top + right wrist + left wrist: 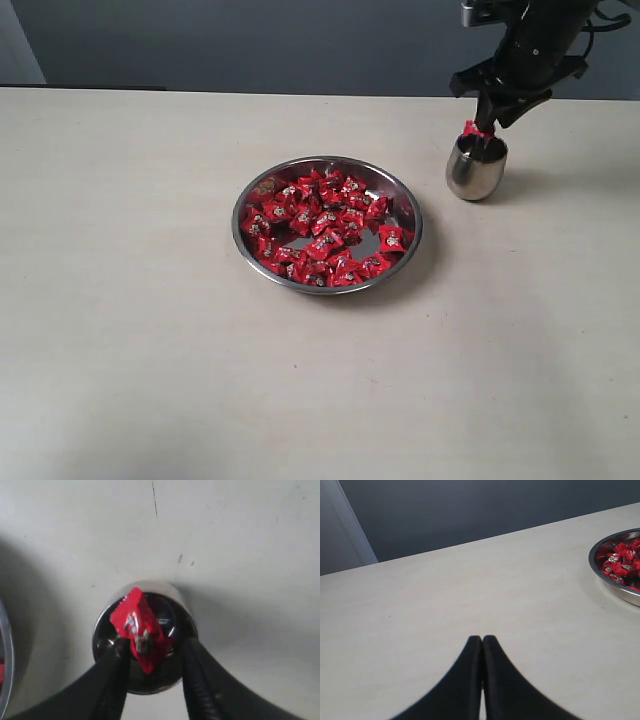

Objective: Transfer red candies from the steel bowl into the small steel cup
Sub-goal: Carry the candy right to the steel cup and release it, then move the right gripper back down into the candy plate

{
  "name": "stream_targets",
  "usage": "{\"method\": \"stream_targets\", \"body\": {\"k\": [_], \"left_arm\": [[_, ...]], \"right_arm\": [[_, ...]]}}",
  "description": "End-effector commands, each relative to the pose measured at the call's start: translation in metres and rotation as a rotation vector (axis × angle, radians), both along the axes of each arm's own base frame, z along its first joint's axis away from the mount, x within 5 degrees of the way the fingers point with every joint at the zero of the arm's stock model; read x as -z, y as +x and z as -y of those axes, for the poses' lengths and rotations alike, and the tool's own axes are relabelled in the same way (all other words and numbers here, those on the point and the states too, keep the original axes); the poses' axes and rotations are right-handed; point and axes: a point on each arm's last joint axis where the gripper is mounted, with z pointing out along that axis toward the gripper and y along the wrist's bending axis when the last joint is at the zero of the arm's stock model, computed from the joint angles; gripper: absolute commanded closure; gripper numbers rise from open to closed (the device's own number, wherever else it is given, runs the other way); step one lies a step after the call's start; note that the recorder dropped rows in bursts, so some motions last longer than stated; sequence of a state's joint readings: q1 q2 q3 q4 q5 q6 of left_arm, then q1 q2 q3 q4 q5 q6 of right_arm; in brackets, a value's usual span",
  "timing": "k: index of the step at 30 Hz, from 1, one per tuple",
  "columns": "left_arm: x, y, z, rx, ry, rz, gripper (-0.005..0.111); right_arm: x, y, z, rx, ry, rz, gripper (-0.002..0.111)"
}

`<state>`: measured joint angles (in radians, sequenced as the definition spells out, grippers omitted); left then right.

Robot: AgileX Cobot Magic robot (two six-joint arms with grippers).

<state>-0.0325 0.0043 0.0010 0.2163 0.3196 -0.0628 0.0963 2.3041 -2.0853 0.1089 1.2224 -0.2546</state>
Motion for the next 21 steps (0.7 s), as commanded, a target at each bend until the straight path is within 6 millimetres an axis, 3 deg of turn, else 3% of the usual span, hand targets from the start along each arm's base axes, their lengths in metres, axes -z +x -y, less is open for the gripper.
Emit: {"method": "stream_targets", "body": {"k": [1,7,12,17,21], "left_arm": [[-0.001,0.0,0.0,0.0,-0.002,0.012,0.106],[-0.001,0.0,0.0,0.0,-0.002,0.012,0.106],[-0.001,0.0,0.0,0.0,-0.002,0.012,0.106],[-0.001,0.0,0.0,0.0,-0.004,0.012,0.106],[-0.001,0.0,0.0,0.0,-0.004,0.012,0.106]], "right_arm": [[-0.004,0.0,0.004,0.0,-0.005,0.013,0.069],[-0.007,0.0,0.003,0.001,0.003,0.019,0.069],[-0.028,-0.006,-0.014,0.003,0.157,0.041,0.069],[-0.04,-0.017,-0.067,-0.155,0.294,0.055,0.069],[-0.028,-0.032,-0.121,-0.322,0.269,0.031,0.069]]}}
